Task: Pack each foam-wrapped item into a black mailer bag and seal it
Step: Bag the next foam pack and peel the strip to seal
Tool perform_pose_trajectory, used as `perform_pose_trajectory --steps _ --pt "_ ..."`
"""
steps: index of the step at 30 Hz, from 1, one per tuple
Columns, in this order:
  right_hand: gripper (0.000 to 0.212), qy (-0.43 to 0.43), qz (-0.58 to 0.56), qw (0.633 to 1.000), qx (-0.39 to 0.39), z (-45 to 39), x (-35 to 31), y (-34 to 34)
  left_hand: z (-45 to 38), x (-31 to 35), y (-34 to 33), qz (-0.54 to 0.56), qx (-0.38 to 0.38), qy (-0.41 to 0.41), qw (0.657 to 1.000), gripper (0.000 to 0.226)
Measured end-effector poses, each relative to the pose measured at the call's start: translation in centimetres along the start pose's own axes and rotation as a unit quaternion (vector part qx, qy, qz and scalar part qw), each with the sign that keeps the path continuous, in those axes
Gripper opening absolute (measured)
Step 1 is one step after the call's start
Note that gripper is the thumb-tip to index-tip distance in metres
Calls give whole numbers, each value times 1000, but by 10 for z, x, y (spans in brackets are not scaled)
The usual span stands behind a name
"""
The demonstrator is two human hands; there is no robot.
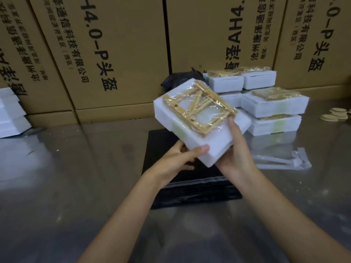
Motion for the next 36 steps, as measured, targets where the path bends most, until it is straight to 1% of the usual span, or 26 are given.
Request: perform_pose_trajectory --steps 1,2,3,4,5,6,7,8,9,11,13,16,19,20,21,24,26,28,31,36 --pt "55 0 -3 1000 24 2 -2 7 5 -5 4 -80 -3 27 996 65" --pt "56 -3 -4 999 40 5 -4 14 8 -11 11 -164 -1 52 985 58" --pt "57 -7 -6 998 54 8 -6 21 11 -19 21 -253 6 74 965 51" --pt "58 -11 -11 998 68 11 -7 29 14 -27 31 -339 18 95 936 46" --pt "58 -11 -16 996 82 14 -8 37 16 -36 43 -418 29 122 900 43" --pt "58 -9 -19 995 97 18 -10 44 20 -45 52 -476 35 153 865 41" --pt "58 -7 -20 994 109 22 -11 51 25 -53 60 -508 37 177 842 41" --pt "58 -7 -25 993 118 24 -12 56 28 -59 66 -518 39 186 834 39" --pt "59 -10 -31 992 123 27 -13 61 32 -63 70 -520 43 180 834 37" --pt "59 -22 -33 990 134 30 -15 67 37 -66 74 -537 53 142 830 31" --pt "56 -31 -26 988 149 32 -15 71 39 -65 76 -568 62 104 814 28" --pt "53 -35 -22 986 161 34 -13 75 42 -66 76 -600 78 84 791 27" --pt "52 -42 -22 985 164 33 -10 76 44 -68 72 -628 90 65 771 17" --pt "52 -44 -27 985 165 32 -8 76 43 -67 72 -628 94 63 770 13" --pt "52 -44 -32 984 167 31 -7 76 44 -65 73 -619 95 65 777 11" --pt "51 -43 -38 983 172 28 -4 78 44 -61 77 -570 64 79 815 35" --pt "51 -45 -36 982 178 25 -4 79 43 -59 83 -550 58 61 831 35" --pt "51 -44 -34 982 180 23 -6 80 41 -60 88 -531 85 42 842 39" --pt "50 -45 -39 985 161 23 -9 80 37 -60 88 -519 138 23 843 48" --pt "50 -69 -30 994 80 25 -20 77 24 -53 77 -483 164 5 860 59"
Point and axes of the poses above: each hand's wrist, its own z-axis away from the middle knuckle, its own y-axis out of the back of the hand, x = y × z, the point moved 2 cm from there along -z, towards the middle knuckle, and after that the axes turned 11 degrees about -x, right-handed, at the moved point
